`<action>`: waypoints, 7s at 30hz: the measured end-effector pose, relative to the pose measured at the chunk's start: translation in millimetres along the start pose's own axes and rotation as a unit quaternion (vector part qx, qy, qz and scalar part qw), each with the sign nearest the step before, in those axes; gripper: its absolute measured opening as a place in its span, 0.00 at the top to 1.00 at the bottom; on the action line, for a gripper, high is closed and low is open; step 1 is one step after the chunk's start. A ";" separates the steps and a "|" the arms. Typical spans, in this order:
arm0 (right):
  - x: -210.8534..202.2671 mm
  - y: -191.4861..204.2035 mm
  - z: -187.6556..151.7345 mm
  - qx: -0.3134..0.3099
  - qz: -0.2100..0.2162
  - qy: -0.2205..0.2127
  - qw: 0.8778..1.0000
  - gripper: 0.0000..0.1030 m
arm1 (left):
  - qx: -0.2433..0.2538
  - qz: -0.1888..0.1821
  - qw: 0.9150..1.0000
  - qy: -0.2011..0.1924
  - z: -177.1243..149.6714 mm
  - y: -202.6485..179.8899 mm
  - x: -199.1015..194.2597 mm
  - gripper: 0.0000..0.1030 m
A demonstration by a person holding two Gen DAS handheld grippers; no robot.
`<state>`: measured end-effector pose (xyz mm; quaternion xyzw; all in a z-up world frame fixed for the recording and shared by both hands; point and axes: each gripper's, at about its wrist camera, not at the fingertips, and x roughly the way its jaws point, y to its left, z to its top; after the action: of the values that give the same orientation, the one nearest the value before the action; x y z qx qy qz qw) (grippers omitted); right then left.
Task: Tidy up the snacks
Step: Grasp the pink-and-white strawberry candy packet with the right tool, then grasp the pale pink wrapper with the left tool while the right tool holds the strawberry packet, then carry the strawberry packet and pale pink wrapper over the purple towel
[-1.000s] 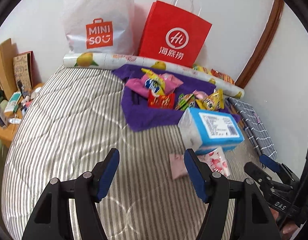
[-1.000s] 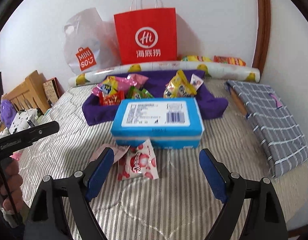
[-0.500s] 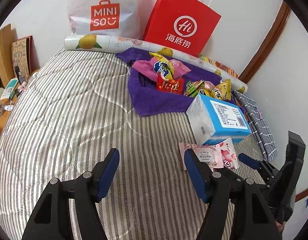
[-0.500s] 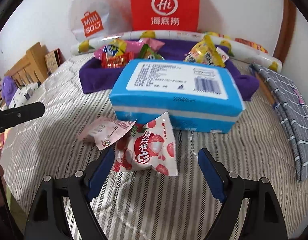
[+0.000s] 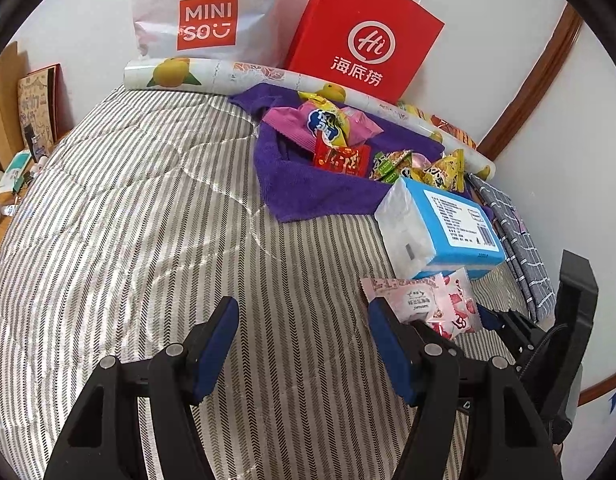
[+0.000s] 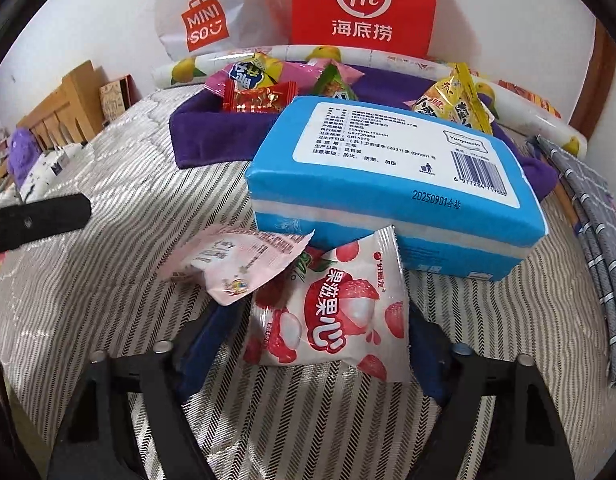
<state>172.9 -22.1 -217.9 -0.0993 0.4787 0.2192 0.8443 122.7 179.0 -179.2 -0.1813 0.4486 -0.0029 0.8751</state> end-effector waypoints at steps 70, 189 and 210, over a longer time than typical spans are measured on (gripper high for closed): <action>-124.4 -102.7 -35.0 0.113 0.014 -0.085 0.990 0.69 | 0.101 0.001 0.995 0.000 -9.2 -129.3 -3.1 0.71; -209.1 -70.1 60.1 0.125 0.051 -0.159 0.978 0.69 | 0.060 -0.024 0.996 -0.068 73.9 -104.9 -103.2 0.71; -166.2 -101.4 125.7 0.115 0.038 -0.166 0.979 0.69 | 0.092 -0.020 0.992 -0.083 144.9 -124.8 -60.2 0.71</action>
<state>242.1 -110.0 -15.1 0.0544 0.3575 0.2082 0.9088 220.3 118.1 -15.1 -0.1083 0.3685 -0.0470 0.9221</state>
